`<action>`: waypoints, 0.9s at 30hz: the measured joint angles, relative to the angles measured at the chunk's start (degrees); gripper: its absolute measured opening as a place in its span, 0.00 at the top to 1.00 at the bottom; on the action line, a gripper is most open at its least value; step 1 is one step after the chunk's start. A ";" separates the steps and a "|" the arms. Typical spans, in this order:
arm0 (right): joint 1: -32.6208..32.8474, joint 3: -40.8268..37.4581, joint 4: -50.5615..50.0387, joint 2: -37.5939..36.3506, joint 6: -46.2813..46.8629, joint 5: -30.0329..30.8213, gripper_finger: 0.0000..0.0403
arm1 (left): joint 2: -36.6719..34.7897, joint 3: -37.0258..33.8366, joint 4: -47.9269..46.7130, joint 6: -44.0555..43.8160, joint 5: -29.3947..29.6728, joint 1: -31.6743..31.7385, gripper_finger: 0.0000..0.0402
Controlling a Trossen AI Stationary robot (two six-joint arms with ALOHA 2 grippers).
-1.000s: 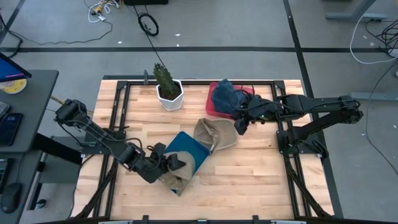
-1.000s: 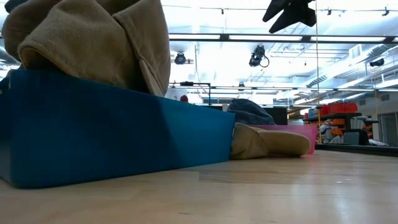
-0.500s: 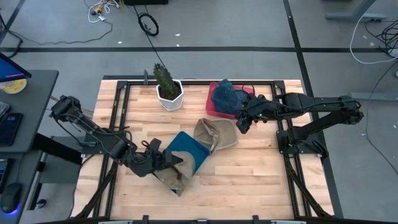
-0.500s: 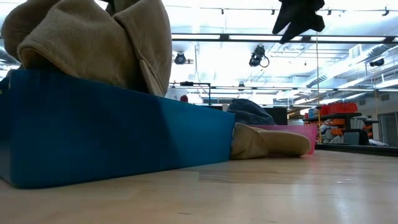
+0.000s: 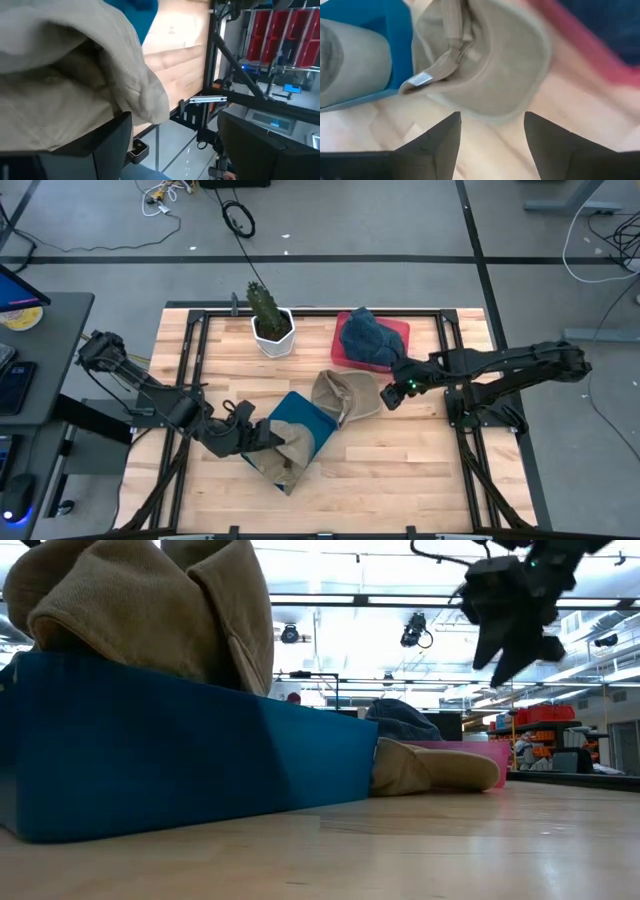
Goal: Pick & Place hat
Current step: Put the right brown cap into the blue bin, then put the brown cap into the blue bin
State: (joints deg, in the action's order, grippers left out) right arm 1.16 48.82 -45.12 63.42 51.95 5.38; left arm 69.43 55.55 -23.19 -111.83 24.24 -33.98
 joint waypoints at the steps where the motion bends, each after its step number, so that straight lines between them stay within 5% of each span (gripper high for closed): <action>1: 0.03 -1.54 1.80 -0.38 1.24 -0.95 0.45 | -0.43 0.00 -0.83 0.00 -0.07 -0.01 0.26; 7: 0.03 -10.75 13.83 -2.49 9.24 -5.20 0.45 | -3.94 -0.07 -2.34 1.61 3.41 0.02 0.26; 17: 0.69 -25.34 36.43 -3.89 29.68 -10.03 0.45 | -11.21 -0.02 5.05 19.55 23.42 0.37 0.26; 27: 2.09 -38.97 57.99 -3.87 50.07 -5.87 0.45 | -11.31 0.02 12.72 31.98 30.14 6.57 0.26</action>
State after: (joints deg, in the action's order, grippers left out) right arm 3.25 9.85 12.87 59.55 102.02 -0.49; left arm 58.12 55.57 -10.48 -79.85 54.38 -27.41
